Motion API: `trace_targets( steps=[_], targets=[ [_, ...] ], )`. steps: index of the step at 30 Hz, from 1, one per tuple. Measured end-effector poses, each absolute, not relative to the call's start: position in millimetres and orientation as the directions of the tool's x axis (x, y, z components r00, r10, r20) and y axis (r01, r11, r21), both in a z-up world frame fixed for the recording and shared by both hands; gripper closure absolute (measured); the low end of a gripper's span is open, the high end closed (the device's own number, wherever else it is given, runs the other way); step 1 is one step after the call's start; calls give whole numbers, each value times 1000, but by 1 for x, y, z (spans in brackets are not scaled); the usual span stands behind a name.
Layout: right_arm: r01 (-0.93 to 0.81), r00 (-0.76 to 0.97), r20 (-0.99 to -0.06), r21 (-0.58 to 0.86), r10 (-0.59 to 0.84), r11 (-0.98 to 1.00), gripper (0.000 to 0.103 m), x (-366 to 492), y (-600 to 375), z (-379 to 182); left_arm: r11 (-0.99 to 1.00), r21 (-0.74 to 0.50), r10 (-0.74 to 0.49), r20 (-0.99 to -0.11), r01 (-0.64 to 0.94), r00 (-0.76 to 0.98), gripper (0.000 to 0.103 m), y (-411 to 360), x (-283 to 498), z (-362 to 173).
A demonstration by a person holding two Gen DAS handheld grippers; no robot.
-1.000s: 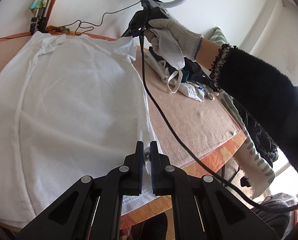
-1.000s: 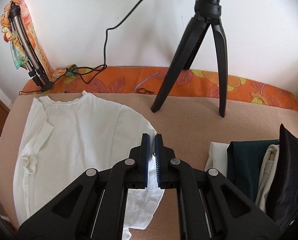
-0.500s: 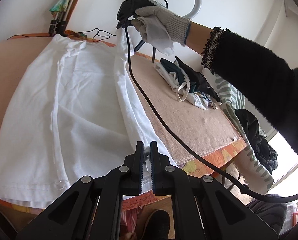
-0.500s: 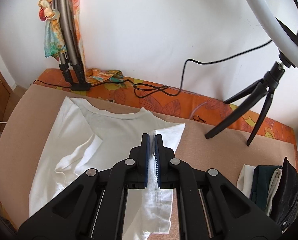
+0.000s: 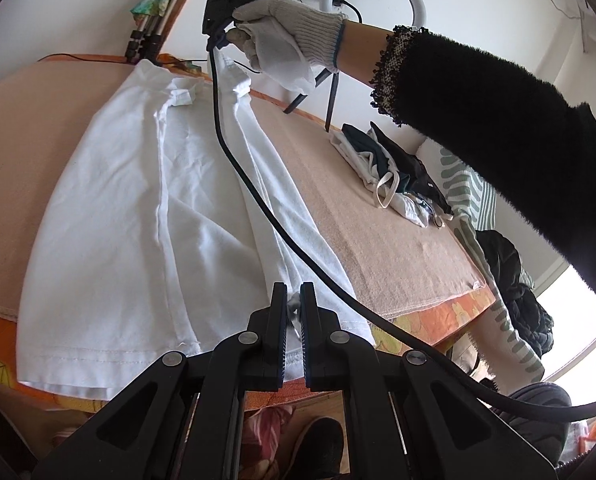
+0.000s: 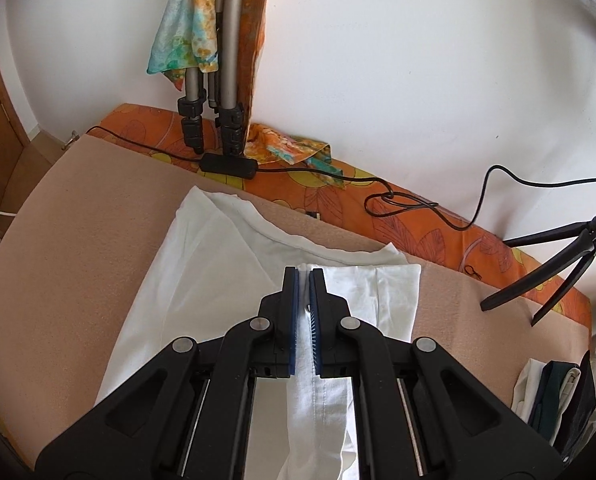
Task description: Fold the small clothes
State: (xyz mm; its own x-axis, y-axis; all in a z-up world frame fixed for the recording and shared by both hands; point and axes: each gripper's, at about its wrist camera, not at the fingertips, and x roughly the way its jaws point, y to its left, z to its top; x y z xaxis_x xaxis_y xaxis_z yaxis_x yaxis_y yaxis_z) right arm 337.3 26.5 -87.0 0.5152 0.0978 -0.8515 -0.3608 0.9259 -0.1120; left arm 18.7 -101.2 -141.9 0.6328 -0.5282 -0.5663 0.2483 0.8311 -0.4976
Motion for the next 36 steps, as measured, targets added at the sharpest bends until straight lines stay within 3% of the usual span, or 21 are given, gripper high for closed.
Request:
trace_targets(
  steps=[4,5,8,9,16,20,22,25,27,28,36],
  targets=[
    [-382,456,-881,-67,125,922,97,344,38,-101,825,-512,-539,-588,238,602,98,-97,21,-148],
    [-377,446,-884,-43,141,925,90,344,37,-100,826,-517,-533,-588,225,608,97,-94,20,-148],
    [-390,442,-871,30,216,920,50,335,30,-84,832,-520,-522,-611,196,595,87,-87,21,-147],
    [-389,459,-860,33,225,921,47,330,25,-76,833,-518,-520,-613,195,595,87,-84,20,-146],
    [-398,409,-845,175,345,901,47,263,-29,-59,844,-497,-506,-611,203,608,87,-66,6,-135],
    [-372,367,-844,251,390,894,60,201,-61,-75,876,-437,-456,-611,204,647,86,-46,-3,-121],
    [-365,363,-849,248,383,897,61,166,-76,-83,897,-399,-417,-628,188,657,85,-31,-4,-117],
    [-336,374,-858,228,351,914,61,117,-100,-93,924,-364,-346,-655,121,671,78,-2,-4,-118],
    [-299,380,-864,223,330,928,61,88,-118,-100,928,-362,-326,-685,84,652,62,13,-1,-124],
    [-289,382,-868,214,318,933,61,74,-125,-103,927,-368,-324,-699,67,638,61,18,0,-127],
    [-217,322,-880,292,351,932,61,-9,-159,-124,898,-435,-390,-730,59,561,60,19,8,-143]
  ],
)
